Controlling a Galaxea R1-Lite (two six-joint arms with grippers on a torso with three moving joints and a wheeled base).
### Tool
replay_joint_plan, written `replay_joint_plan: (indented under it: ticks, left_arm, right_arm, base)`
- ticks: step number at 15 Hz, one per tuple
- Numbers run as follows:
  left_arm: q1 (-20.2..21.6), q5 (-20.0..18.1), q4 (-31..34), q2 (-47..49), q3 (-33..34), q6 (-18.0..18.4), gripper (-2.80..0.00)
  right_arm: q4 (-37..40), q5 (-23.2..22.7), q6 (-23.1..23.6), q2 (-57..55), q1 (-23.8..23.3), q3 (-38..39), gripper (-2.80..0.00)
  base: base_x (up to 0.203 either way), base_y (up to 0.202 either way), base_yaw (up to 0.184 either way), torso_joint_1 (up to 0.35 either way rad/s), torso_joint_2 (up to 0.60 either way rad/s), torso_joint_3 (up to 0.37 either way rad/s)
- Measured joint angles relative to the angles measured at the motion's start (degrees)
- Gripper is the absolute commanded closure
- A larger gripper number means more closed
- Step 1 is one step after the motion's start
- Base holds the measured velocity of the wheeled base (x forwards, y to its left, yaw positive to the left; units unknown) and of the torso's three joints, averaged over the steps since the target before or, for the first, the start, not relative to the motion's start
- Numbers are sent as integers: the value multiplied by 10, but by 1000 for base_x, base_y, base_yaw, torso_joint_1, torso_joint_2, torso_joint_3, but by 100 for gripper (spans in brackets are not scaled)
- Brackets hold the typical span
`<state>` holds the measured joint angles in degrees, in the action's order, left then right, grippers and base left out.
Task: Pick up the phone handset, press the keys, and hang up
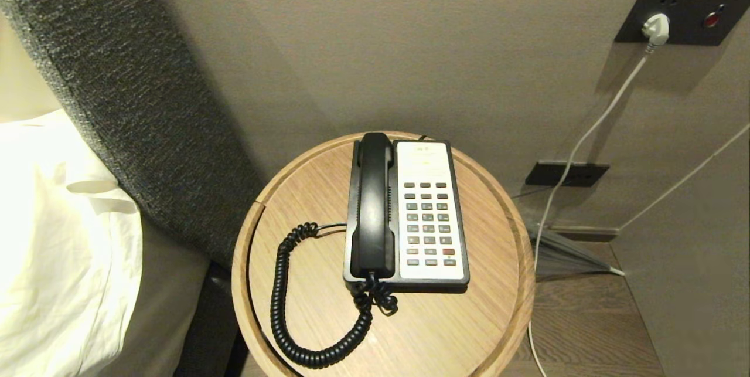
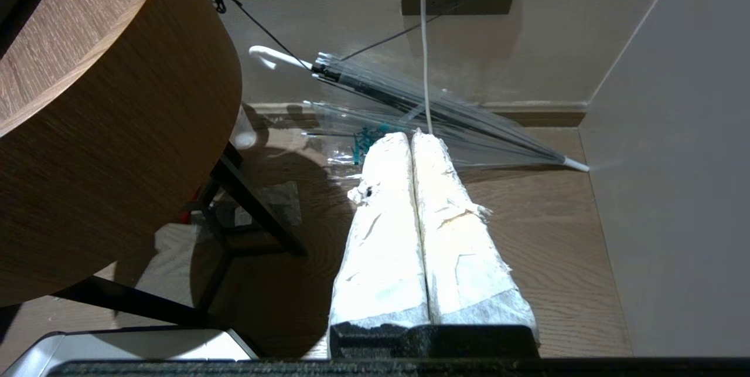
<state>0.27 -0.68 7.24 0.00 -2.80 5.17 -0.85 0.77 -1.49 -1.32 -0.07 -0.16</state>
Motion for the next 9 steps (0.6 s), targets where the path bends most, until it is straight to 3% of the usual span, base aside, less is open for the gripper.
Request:
replay_joint_plan:
  ticks: [5, 9]
  left_arm:
    - [0, 0, -1, 0, 1, -3, 0]
    - [0, 0, 0, 0, 1, -3, 0]
  right_arm:
    - [0, 0, 0, 0, 0, 0, 0]
    - [0, 0, 0, 0, 0, 0, 0]
  base:
    - [0, 0, 0, 0, 0, 5]
    - [0, 0, 0, 2, 2, 145]
